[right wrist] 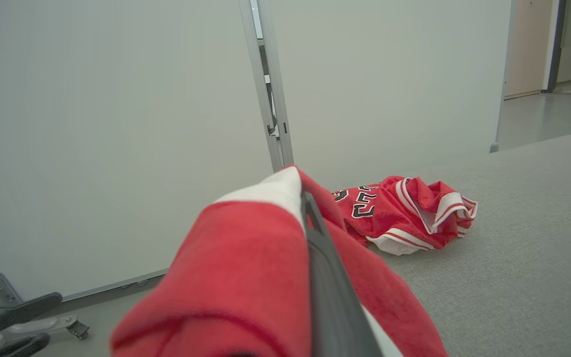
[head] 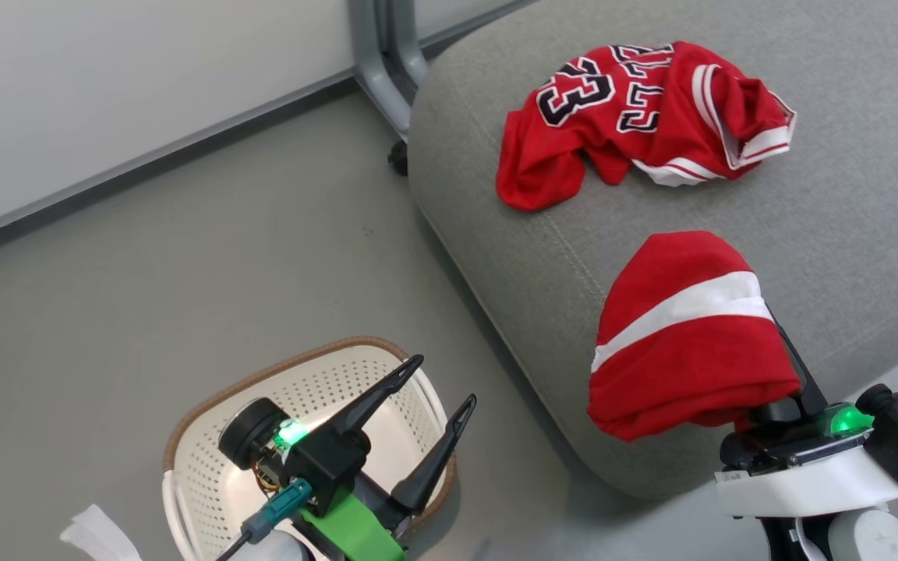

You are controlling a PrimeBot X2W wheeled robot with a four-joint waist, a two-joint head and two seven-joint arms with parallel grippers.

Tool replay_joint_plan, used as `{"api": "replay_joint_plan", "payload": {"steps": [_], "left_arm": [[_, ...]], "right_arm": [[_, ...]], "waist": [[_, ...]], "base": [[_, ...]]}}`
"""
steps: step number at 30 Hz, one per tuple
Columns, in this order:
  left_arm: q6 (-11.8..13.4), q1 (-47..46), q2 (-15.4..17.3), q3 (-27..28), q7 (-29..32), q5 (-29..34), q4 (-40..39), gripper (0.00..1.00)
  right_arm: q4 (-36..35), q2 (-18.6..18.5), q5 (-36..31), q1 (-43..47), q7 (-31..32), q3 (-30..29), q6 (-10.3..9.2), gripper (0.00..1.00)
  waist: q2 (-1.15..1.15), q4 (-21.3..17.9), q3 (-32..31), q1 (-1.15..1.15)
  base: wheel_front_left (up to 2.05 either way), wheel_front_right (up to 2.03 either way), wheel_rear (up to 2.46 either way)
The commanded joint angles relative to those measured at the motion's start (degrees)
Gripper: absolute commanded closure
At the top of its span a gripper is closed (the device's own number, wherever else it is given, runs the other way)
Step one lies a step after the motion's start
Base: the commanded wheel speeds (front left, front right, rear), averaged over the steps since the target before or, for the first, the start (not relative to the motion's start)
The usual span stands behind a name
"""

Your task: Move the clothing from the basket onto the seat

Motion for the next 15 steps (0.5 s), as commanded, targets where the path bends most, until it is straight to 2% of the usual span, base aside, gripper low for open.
{"api": "replay_joint_plan", "payload": {"steps": [1, 6, 15], "left_arm": [[0.0, -0.4, 0.9, 0.2, 0.4, 0.3, -0.3, 0.0], [0.1, -1.4, 2.3, 0.1, 1.9, 0.6, -2.0, 0.0], [-0.7, -3.4, 4.5, -0.4, 5.5, 0.8, -4.7, 0.0]], "right_arm": [[-0.4, 0.5, -0.2, -0.4, -0.1, -0.1, -0.06, 1.0], [-0.7, 1.8, -0.3, -0.9, -0.1, -0.3, -0.06, 1.0], [-3.5, 2.3, -4.2, -4.8, -0.1, -2.9, -0.06, 1.0]], "waist": [[0.0, -5.9, 4.9, 0.0], [0.0, -9.8, 8.2, 0.0], [0.0, -10.3, 15.3, 0.0]], "base": [[0.0, 0.0, 0.0], [0.0, 0.0, 0.0], [0.0, 0.0, 0.0]]}}
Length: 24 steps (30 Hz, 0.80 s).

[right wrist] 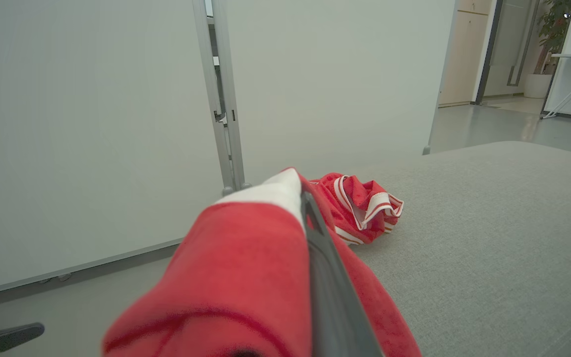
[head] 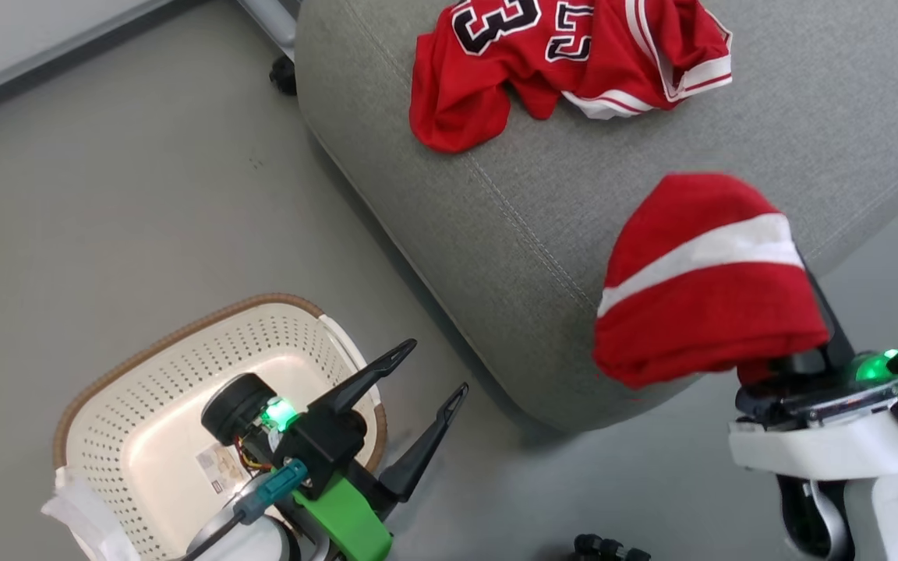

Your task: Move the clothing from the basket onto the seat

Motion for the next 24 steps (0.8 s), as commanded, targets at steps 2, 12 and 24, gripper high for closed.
{"api": "replay_joint_plan", "payload": {"steps": [2, 12, 24], "left_arm": [[0.0, -1.4, 1.5, 0.3, 0.9, 0.4, -1.0, 0.0], [-0.6, -6.0, 4.3, 1.1, 4.2, 2.1, -5.1, 0.0], [-3.1, -15.8, 1.4, -0.2, 3.0, 4.2, -3.9, 0.0]], "right_arm": [[-1.2, 0.1, -2.4, -3.9, -0.1, -0.9, -0.06, 1.0], [1.0, -7.6, -6.3, -25.1, -0.1, -13.4, -0.07, 1.0], [16.6, -26.0, -9.9, -46.1, -0.1, -21.8, -0.07, 1.0]], "waist": [[0.0, -1.6, 6.6, 0.0], [0.0, 4.2, 16.7, 0.0], [0.0, 14.6, 24.7, 0.0]], "base": [[0.0, 0.0, 0.0], [0.0, 0.0, 0.0], [0.0, 0.0, 0.0]]}}
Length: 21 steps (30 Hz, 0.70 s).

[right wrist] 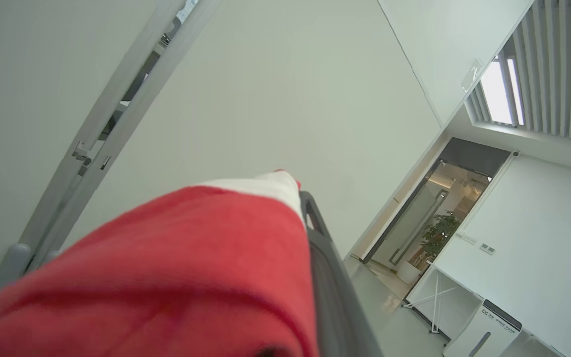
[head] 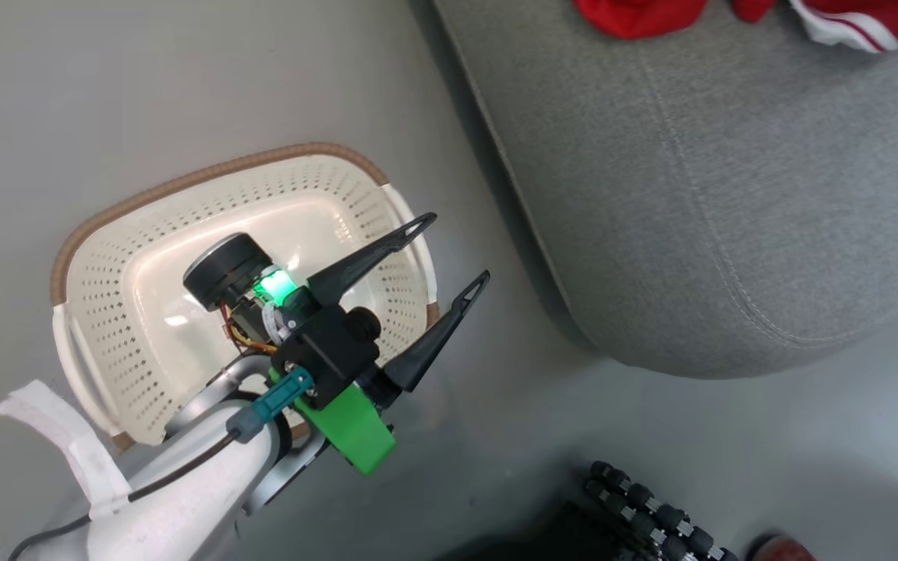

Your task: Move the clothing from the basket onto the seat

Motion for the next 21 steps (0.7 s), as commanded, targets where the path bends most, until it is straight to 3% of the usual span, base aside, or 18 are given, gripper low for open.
{"api": "replay_joint_plan", "payload": {"steps": [1, 6, 12, 13, 14, 21], "left_arm": [[-0.2, -1.4, -0.3, 0.1, -0.6, 0.2, 0.5, 0.0], [-0.4, -1.9, -1.0, -0.2, -2.1, -0.1, 2.4, 0.0], [0.0, -0.4, -1.2, -0.9, -3.0, -0.2, 3.6, 0.0], [0.1, -0.2, -1.2, -1.0, -2.9, -0.3, 3.7, 0.0], [0.2, -0.1, -1.2, -1.1, -2.9, -0.4, 3.8, 0.0], [1.3, 1.2, -1.7, -0.8, -3.6, -1.5, 5.2, 0.0]], "right_arm": [[1.9, -1.4, -0.7, -1.4, -0.1, 0.0, -0.08, 1.0], [10.7, -3.7, -2.8, -2.1, -0.1, 2.0, -0.08, 1.0], [18.8, 0.4, -3.4, 0.3, -0.1, 0.9, -0.08, 1.0], [19.9, 1.8, -3.4, 0.9, -0.1, 0.0, -0.08, 0.82], [20.3, 2.7, -3.8, 1.4, -0.1, -0.9, -0.08, 0.0], [15.5, 10.6, -6.4, 10.2, -0.1, -4.6, -0.08, 0.0]], "waist": [[0.0, 6.0, 5.2, -0.01], [0.0, 8.2, 6.5, -0.01], [0.0, 8.8, 6.3, -0.01], [0.0, 8.7, 6.0, -0.01], [0.0, 8.6, 5.8, -0.01], [0.0, 7.3, 1.9, -0.01]], "base": [[0.0, 0.0, 0.0], [0.0, 0.0, 0.0], [0.0, 0.0, 0.0], [0.0, 0.0, 0.0], [0.0, 0.0, 0.0], [0.0, 0.0, 0.0]]}}
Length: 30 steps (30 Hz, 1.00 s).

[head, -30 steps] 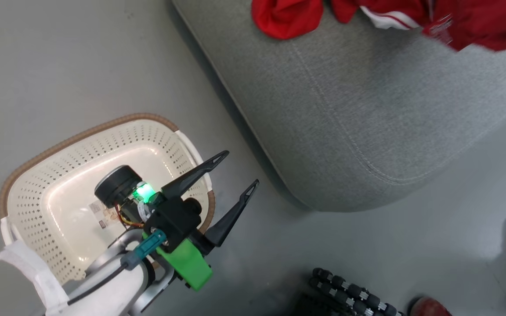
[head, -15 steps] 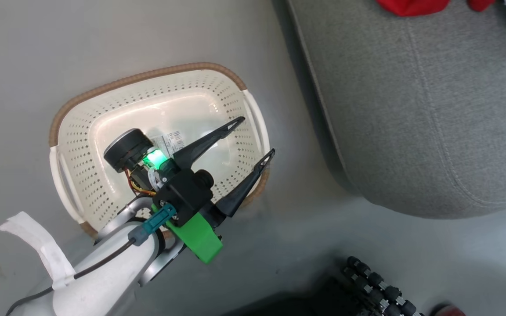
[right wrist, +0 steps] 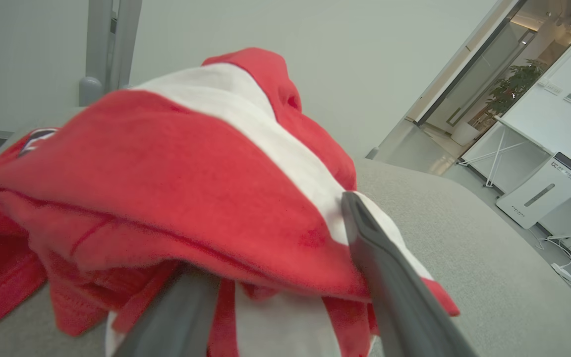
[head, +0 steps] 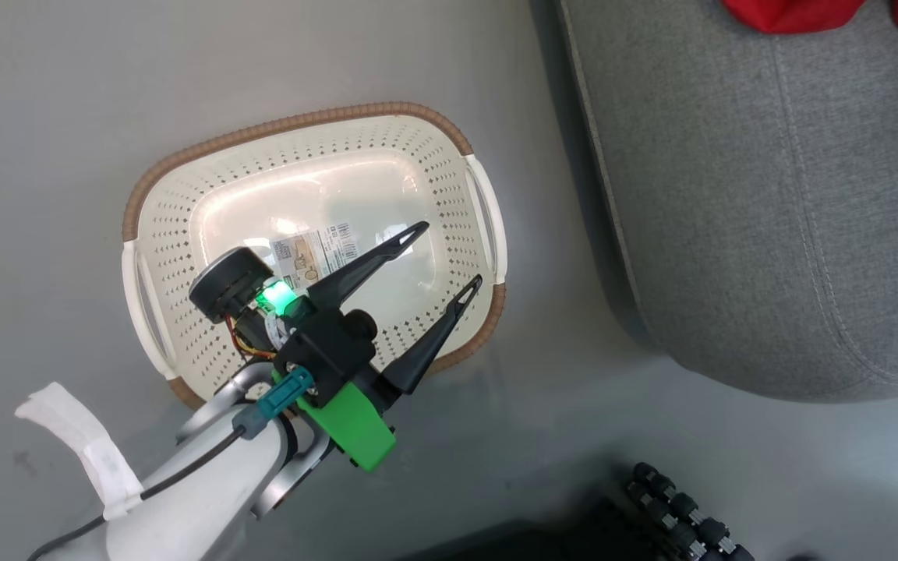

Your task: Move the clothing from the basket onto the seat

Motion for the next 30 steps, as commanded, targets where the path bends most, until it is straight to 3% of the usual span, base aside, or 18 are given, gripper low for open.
{"api": "replay_joint_plan", "payload": {"steps": [1, 9, 17, 24, 30], "left_arm": [[0.8, 1.2, -0.5, 0.4, -0.6, -0.6, 0.6, 0.0], [4.8, 5.1, -4.2, 2.0, -4.8, -2.3, 5.6, 0.0], [7.3, 11.5, -8.5, 7.7, -7.1, -4.8, 9.4, 0.0], [5.5, 21.2, -14.1, 19.4, -7.1, -2.8, 7.7, 0.0], [3.4, 31.4, -18.8, 31.6, -7.0, 0.5, 5.3, 0.0]], "right_arm": [[-1.1, 0.9, 0.1, 3.1, -0.1, 0.0, -0.08, 0.0], [-9.9, 6.9, 0.0, 18.8, -0.1, 2.6, -0.08, 0.0], [-12.9, 10.9, 1.4, 28.7, -0.1, 9.2, -0.08, 0.0], [-11.5, 13.0, 3.6, 33.5, -0.1, 14.1, -0.08, 0.0], [-9.6, 14.4, 6.5, 38.2, -0.1, 20.7, -0.08, 0.0]], "waist": [[0.0, -1.0, -2.8, -0.01], [0.0, -0.3, -11.8, -0.01], [0.0, 4.4, -22.0, -0.01], [0.0, 10.9, -31.6, -0.01], [0.0, 14.0, -39.9, -0.01]], "base": [[0.0, 0.0, 0.0], [0.0, 0.0, 0.0], [0.0, 0.0, 0.0], [0.0, 0.0, 0.0], [0.0, 0.0, 0.0]]}}
